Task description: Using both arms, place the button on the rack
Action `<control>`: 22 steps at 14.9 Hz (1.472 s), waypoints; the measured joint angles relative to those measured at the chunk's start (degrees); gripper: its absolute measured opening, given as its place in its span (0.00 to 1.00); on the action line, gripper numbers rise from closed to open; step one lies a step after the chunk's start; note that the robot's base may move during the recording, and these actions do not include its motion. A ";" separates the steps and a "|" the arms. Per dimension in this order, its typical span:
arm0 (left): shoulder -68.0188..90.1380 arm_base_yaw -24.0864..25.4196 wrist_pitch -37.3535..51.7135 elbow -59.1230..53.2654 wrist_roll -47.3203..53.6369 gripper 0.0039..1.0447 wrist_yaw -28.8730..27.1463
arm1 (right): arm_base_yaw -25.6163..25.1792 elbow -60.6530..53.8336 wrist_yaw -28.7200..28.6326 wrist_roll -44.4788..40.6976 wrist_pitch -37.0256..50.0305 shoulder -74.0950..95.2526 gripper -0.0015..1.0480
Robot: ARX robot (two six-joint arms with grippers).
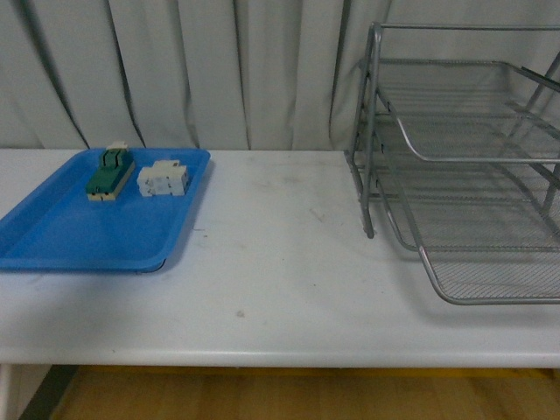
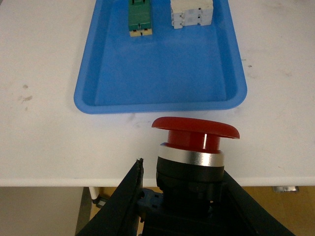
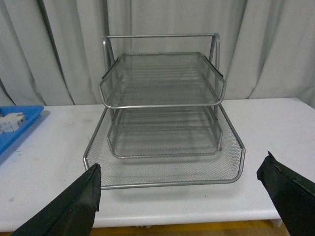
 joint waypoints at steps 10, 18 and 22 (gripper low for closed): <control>0.22 0.11 0.04 -0.02 0.11 0.34 -0.13 | 0.00 0.00 -0.04 0.00 0.15 -0.02 0.94; 17.88 -14.99 4.79 13.46 6.34 0.34 17.40 | 0.00 0.00 0.09 0.00 0.17 -0.02 0.94; 36.76 -23.37 1.05 32.26 9.20 0.34 15.98 | 0.00 0.00 0.09 0.00 0.17 -0.02 0.94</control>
